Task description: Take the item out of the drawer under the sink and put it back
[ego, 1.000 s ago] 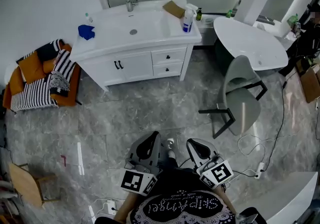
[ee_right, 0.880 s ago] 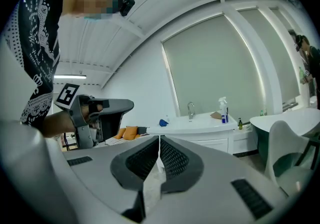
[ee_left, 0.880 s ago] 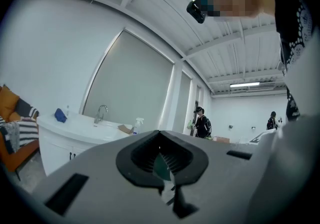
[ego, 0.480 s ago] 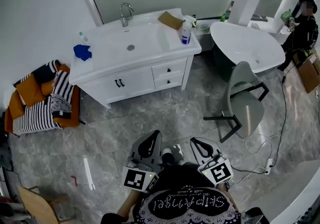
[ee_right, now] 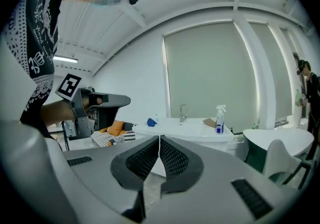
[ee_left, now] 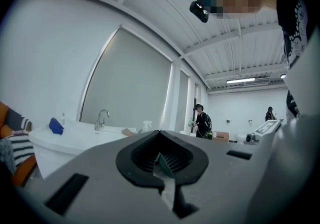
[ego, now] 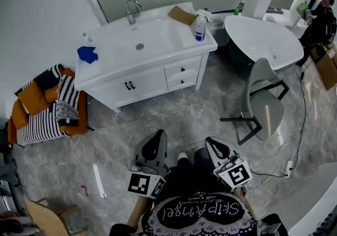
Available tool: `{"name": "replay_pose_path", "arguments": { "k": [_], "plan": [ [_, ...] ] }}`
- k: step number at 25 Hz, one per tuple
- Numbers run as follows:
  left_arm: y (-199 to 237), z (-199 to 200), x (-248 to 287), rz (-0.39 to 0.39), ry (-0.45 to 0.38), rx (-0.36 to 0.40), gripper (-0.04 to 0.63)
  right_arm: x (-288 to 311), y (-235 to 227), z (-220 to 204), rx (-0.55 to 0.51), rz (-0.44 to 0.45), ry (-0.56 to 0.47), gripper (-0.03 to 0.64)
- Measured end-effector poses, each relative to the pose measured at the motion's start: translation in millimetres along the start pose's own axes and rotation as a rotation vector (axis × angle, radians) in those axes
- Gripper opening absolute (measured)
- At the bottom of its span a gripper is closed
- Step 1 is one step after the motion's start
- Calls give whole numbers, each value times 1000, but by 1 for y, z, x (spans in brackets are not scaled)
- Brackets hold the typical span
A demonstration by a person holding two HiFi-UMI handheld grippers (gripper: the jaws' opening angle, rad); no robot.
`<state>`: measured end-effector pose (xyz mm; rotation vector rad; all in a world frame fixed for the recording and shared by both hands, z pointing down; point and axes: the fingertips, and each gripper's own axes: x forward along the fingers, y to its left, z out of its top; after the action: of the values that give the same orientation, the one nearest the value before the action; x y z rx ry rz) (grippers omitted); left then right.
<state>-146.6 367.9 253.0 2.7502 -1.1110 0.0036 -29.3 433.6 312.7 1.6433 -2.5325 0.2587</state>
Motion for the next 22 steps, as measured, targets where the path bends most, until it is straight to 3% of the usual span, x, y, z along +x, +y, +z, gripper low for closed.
{"name": "replay_pose_path", "arguments": {
  "k": [3,8,22],
  "plan": [
    [9,-17,0,17,79,-18,5,7,1,-4,6,13,22,20],
    [31,-21,-10,105,88,-38,5,21,6,-7,4,51,41,20],
    [39,-39,15,161,159,-81,5,62,-13,-14,47,135,84,20]
  ]
}}
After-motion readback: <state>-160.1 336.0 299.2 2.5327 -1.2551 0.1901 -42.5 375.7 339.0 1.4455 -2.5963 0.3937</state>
